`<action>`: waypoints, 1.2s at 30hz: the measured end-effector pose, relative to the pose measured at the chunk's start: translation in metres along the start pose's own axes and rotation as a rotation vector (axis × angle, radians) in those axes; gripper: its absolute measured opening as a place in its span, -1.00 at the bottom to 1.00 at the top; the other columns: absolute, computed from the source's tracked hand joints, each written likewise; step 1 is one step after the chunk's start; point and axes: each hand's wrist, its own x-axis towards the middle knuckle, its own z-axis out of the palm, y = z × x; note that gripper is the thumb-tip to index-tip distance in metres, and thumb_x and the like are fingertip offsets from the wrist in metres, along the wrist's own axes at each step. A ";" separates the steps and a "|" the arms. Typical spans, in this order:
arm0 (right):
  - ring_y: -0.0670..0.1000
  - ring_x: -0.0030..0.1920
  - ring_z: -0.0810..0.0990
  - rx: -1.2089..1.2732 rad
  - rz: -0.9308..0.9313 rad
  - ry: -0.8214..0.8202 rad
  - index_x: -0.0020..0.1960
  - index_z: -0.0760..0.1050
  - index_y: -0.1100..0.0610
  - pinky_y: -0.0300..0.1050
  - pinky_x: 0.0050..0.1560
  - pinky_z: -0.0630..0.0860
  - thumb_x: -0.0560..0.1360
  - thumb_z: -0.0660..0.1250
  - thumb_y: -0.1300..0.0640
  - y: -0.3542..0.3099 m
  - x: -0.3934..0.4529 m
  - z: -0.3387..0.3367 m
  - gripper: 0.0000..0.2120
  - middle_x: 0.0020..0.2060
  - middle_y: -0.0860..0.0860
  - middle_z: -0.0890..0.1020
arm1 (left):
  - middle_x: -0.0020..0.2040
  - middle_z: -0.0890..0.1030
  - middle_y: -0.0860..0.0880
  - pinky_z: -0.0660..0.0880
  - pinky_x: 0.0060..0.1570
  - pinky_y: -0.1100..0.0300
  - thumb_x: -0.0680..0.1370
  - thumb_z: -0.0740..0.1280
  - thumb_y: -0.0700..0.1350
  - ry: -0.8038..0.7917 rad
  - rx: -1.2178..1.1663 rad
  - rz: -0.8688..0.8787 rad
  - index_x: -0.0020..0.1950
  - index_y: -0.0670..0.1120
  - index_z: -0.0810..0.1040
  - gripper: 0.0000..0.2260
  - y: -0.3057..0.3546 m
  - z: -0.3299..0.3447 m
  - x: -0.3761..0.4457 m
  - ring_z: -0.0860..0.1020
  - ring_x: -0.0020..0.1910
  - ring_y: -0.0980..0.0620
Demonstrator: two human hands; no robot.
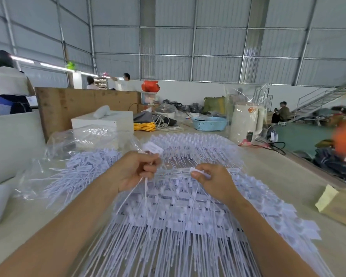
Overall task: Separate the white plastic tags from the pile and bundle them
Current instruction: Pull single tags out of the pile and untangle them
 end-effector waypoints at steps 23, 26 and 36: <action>0.01 -0.08 0.60 -0.085 0.043 -0.011 -0.01 0.63 0.04 -0.06 0.00 0.53 0.49 0.34 -0.07 0.000 0.000 0.001 -0.78 -0.09 -0.01 0.67 | 0.30 0.29 -0.21 0.36 0.26 -0.02 0.55 0.19 -0.07 0.543 2.091 -0.100 0.42 -0.15 0.24 -0.55 0.024 -0.128 0.064 0.31 0.29 -0.19; 0.03 -0.03 0.60 -0.098 0.059 -0.023 -0.01 0.62 0.04 -0.09 0.02 0.51 0.49 0.34 -0.08 -0.002 0.000 0.001 -0.78 -0.04 0.00 0.67 | 0.39 0.24 -0.19 0.25 0.30 -0.07 0.55 0.17 -0.04 0.565 2.059 -0.122 0.49 -0.14 0.10 -0.45 0.014 -0.122 0.062 0.25 0.36 -0.18; 0.03 -0.30 0.54 -0.016 -0.018 -0.052 0.05 0.61 0.20 -0.09 -0.25 0.43 0.57 0.24 0.14 -0.006 0.001 -0.004 -0.79 -0.30 0.06 0.61 | 0.26 0.39 -0.13 0.15 0.30 -0.19 0.53 0.18 -0.05 0.711 2.161 -0.116 0.22 -0.06 0.47 -0.71 0.056 -0.019 0.028 0.27 0.31 -0.16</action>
